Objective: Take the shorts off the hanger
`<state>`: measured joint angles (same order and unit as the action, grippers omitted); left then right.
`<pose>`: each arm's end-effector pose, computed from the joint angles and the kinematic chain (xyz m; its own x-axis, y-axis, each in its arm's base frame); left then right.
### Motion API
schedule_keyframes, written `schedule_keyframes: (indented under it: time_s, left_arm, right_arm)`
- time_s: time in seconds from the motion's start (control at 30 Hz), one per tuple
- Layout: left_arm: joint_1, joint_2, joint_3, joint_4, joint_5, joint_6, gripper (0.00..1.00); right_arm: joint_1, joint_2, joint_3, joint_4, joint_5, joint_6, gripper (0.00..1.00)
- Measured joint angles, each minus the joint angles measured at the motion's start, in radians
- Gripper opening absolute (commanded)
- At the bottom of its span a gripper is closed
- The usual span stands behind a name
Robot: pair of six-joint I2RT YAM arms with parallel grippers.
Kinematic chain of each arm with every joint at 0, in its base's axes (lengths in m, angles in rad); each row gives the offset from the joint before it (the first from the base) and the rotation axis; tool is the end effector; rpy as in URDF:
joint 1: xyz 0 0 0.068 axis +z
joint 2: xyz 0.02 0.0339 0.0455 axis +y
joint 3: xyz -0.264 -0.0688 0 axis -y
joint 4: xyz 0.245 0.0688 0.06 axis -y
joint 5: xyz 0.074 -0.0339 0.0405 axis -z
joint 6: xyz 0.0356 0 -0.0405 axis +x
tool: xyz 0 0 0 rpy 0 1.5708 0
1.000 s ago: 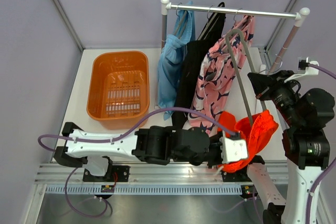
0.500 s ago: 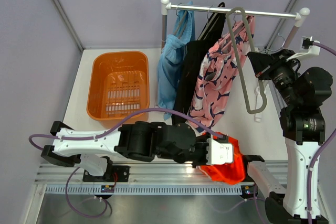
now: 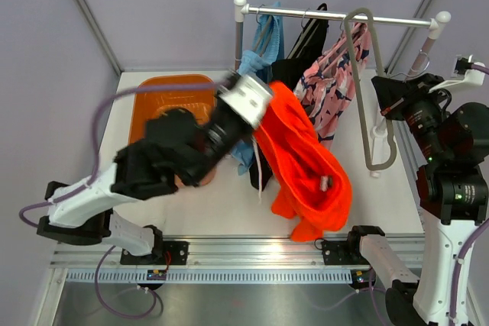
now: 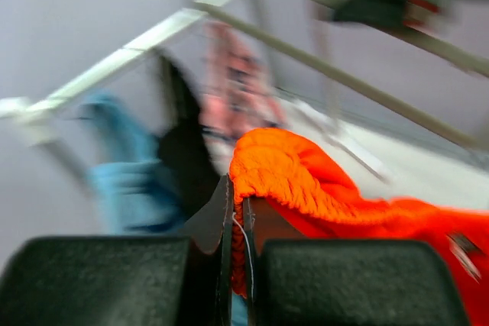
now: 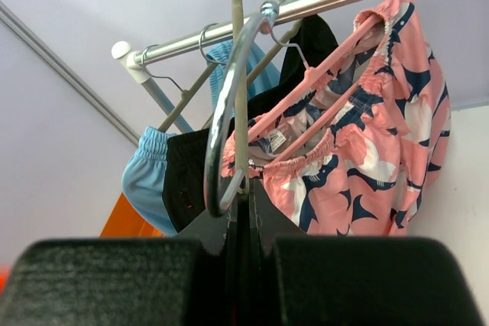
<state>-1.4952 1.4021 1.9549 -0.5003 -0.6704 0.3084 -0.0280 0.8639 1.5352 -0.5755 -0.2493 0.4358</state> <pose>0.0413 -0.2520 0.5588 0.2267 0.1559 -0.9614 0.6986 0.6618 0.2721 0.1113 0.0057 0.5240 -0.0055 0.4094 -0.9123 -0.2383 0.8855 0.3988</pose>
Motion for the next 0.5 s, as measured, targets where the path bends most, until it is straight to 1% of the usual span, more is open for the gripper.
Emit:
schedule_keyframes:
  time_s: [0.1, 0.17, 0.23, 0.27, 0.37, 0.43, 0.5]
  left_arm:
    - [0.110, -0.075, 0.026, 0.134, -0.122, 0.099, 0.00]
    - [0.174, -0.129, 0.029, 0.274, -0.188, 0.185, 0.00]
    - [0.211, -0.180, 0.018, 0.462, -0.233, 0.302, 0.00]
    - [0.225, -0.198, 0.015, 0.549, -0.243, 0.354, 0.00]
    - [0.272, -0.218, 0.043, 0.738, -0.256, 0.467, 0.00]
    - [0.338, -0.204, 0.092, 0.817, -0.256, 0.520, 0.00]
    - [0.403, -0.194, 0.109, 0.859, -0.254, 0.538, 0.00]
  right_arm:
    - [0.000, -0.002, 0.016, -0.020, 0.010, -0.018, 0.00]
    - [0.000, -0.002, 0.017, -0.036, 0.022, -0.029, 0.00]
    - [0.000, 0.001, 0.017, -0.056, 0.027, -0.037, 0.00]
    - [0.000, 0.003, 0.017, -0.063, 0.031, -0.040, 0.00]
    - [0.000, 0.008, 0.017, -0.071, 0.031, -0.045, 0.00]
    - [0.000, 0.012, 0.017, -0.077, 0.031, -0.047, 0.00]
    - [0.000, 0.017, 0.016, -0.080, 0.032, -0.048, 0.00]
